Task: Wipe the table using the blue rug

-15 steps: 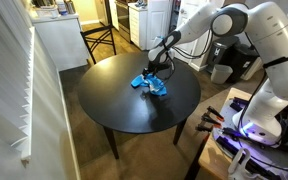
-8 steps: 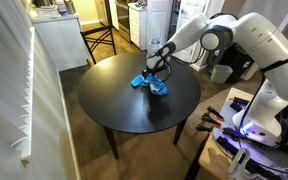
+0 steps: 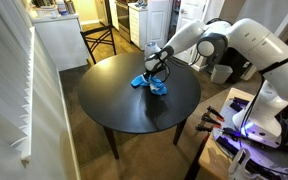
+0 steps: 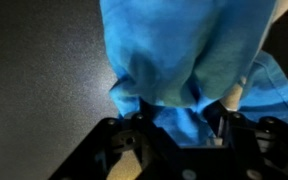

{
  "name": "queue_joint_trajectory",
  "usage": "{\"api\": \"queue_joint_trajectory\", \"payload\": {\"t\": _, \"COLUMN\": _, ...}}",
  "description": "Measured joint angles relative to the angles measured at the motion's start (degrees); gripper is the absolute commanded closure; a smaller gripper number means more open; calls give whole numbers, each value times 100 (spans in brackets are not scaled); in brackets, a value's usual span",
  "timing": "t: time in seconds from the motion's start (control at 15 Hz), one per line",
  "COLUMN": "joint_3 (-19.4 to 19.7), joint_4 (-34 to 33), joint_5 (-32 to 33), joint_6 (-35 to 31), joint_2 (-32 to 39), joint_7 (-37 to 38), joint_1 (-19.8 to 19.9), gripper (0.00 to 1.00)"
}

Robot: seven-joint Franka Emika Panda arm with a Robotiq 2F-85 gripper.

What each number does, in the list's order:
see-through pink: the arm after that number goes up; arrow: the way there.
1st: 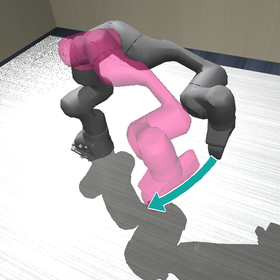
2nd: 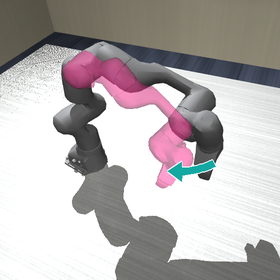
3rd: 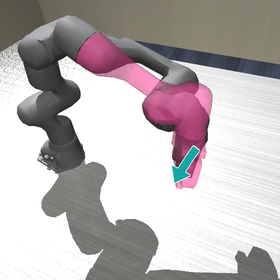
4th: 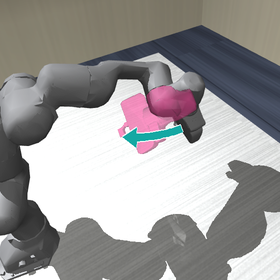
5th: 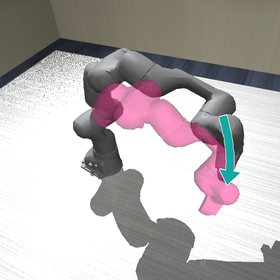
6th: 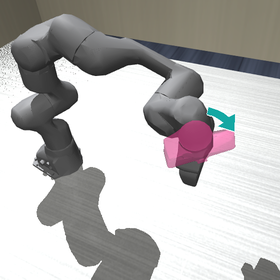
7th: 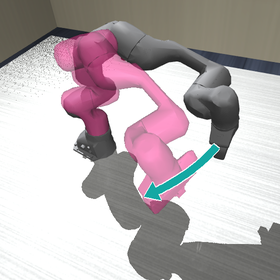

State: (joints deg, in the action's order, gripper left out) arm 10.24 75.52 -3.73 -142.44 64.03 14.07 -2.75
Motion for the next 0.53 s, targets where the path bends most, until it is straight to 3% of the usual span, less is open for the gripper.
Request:
{"api": "queue_joint_trajectory", "payload": {"t": 0.27, "joint_3": 8, "joint_4": -291, "joint_5": 106, "joint_6": 349, "joint_2": 103, "joint_7": 0, "joint_1": 3, "gripper": 95}}
{"api": "queue_joint_trajectory", "payload": {"t": 0.53, "joint_3": -303, "joint_4": -531, "joint_5": 118, "joint_6": 529, "joint_2": 153, "joint_7": -90, "joint_1": -22, "gripper": 96}}
